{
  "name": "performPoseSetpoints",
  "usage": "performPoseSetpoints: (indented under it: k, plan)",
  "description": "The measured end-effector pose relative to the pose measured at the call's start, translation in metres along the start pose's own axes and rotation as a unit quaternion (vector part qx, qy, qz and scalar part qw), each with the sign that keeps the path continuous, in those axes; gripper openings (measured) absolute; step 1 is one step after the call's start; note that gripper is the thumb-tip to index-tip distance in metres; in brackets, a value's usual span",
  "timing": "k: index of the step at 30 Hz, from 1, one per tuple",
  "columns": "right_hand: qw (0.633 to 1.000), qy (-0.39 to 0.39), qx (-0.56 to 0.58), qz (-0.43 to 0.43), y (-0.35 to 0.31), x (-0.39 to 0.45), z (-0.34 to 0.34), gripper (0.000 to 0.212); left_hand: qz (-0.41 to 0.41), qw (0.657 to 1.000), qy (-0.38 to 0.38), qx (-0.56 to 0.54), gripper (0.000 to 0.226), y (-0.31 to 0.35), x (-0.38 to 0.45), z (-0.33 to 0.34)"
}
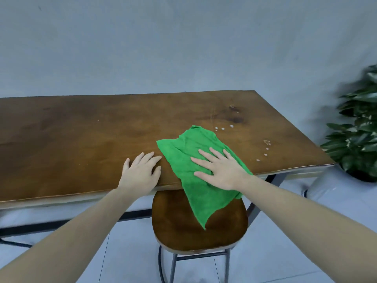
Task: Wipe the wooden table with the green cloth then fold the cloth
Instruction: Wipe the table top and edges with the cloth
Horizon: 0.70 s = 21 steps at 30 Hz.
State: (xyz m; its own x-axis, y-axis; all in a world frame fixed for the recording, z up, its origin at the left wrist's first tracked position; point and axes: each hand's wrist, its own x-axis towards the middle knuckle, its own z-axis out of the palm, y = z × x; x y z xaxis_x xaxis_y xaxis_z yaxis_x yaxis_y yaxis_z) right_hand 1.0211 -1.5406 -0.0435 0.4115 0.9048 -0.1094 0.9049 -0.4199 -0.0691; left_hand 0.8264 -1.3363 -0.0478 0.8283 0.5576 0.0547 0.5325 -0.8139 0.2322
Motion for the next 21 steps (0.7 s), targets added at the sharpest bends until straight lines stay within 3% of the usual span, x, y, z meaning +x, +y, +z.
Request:
performPoseSetpoints:
  k: [6,13,21]
  plan:
    - [0.994,-0.011,0.009,0.106,0.067,-0.033,-0.002,0.081,0.035,0.999,-0.027,0.003,0.05,0.019,0.01,0.002]
    - [0.998,-0.04,-0.014,0.051,0.034,0.006,-0.009,0.07,0.046,0.999,-0.019,0.002,0.049,0.041,0.035,0.008]
    - [0.999,-0.032,-0.006,0.038,0.091,0.099,-0.025,0.069,0.015,1.0,-0.026,-0.008,0.05,0.086,0.103,0.024]
